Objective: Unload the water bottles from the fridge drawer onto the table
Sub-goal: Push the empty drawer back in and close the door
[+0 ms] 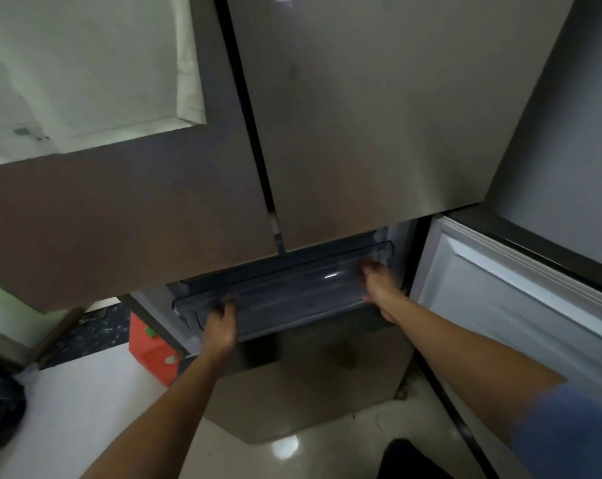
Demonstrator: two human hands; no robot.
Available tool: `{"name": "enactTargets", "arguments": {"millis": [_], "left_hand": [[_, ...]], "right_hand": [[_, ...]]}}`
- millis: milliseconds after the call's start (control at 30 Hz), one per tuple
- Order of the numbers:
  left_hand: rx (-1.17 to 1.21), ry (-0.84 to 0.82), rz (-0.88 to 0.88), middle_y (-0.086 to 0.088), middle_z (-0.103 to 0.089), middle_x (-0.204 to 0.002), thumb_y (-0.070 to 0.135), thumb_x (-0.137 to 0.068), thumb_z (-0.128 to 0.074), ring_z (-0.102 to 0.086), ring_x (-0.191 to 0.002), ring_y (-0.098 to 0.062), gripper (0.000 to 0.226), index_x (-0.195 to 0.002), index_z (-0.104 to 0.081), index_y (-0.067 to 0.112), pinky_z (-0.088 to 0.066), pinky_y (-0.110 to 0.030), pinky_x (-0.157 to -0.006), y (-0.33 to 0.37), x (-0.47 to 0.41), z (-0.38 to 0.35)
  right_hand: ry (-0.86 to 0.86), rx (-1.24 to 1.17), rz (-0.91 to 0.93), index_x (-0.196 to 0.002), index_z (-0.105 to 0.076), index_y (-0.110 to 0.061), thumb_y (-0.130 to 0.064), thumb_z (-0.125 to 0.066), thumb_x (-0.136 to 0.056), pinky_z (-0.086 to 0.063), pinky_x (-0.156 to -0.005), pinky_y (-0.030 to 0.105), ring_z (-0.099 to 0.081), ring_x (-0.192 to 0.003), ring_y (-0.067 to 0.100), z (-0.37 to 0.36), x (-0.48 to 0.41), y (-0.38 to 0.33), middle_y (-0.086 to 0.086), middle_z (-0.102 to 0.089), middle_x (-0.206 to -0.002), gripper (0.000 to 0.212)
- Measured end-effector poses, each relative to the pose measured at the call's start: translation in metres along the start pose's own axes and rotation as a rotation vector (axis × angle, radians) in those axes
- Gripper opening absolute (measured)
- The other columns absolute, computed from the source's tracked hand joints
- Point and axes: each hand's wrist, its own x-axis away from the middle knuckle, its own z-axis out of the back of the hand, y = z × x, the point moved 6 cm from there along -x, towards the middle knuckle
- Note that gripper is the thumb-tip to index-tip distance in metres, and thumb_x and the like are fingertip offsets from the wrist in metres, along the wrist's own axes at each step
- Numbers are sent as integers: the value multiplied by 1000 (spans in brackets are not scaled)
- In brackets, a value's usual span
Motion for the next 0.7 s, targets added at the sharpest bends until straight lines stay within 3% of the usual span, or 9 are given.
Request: {"name": "enactTargets", "arguments": {"millis": [67, 167, 233, 333, 467, 567, 700], "left_hand": [[-38, 52, -67, -20, -52, -69, 54, -97, -28, -54, -79, -49, 70, -95, -57, -9, -45, -55, -81, 1, -15, -5], [-138, 109, -176, -25, -60, -105, 39, -99, -40, -55, -96, -43, 43, -115, -54, 1, -40, -41, -79, -2, -33, -14], [-198, 151, -256, -26, -57, -112, 27, -96, -52, -55, -98, -44, 36, -119, -51, -1, -40, -39, -77, -4, -40, -18], [-355, 215, -325, -25, -52, -121, 21, -88, -64, -54, -103, -44, 47, -126, -47, -1, -44, -43, -80, -6, -46, -20], [-531, 226, -376, -27, -49, -124, 24, -83, -69, -51, -108, -44, 57, -128, -44, -2, -45, -45, -83, -10, -54, -22], [-618, 133, -361, -23, -44, -129, 30, -83, -67, -50, -111, -40, 66, -135, -36, 5, -46, -43, -83, -10, -52, -25], [-830, -25, -358, -15, -46, -126, 40, -88, -57, -52, -110, -35, 62, -140, -31, 20, -49, -41, -80, 2, -33, -22]], "right_hand": [[16, 26, 69, -105, -59, -23, -49, -35, -98, -50, -88, 46, -58, -98, 26, -5, -19, -2, 10, -63, -110, 37], [36, 23, 157, -93, -60, -22, -54, -35, -97, -48, -82, 45, -59, -87, 31, -11, -42, -6, 13, -63, -92, 40], [42, 59, 227, -92, -59, -21, -55, -36, -96, -46, -79, 43, -57, -84, 29, -15, -52, -7, 11, -60, -89, 41], [70, 250, 377, -99, -59, -20, -55, -36, -96, -41, -73, 35, -56, -84, 25, -18, -57, -6, 5, -60, -95, 43], [89, 373, 489, -103, -57, -16, -40, -55, -93, -41, -71, 32, -56, -86, 23, -18, -60, -3, 3, -60, -96, 26], [3, 435, 468, -106, -56, -12, -31, -60, -92, -46, -78, 35, -59, -93, 27, -18, -57, -8, 8, -63, -102, 24], [-119, 708, 376, -119, -56, -17, -37, -58, -91, -45, -75, 32, -57, -95, 23, -17, -32, -11, 2, -58, -106, 34]]}}
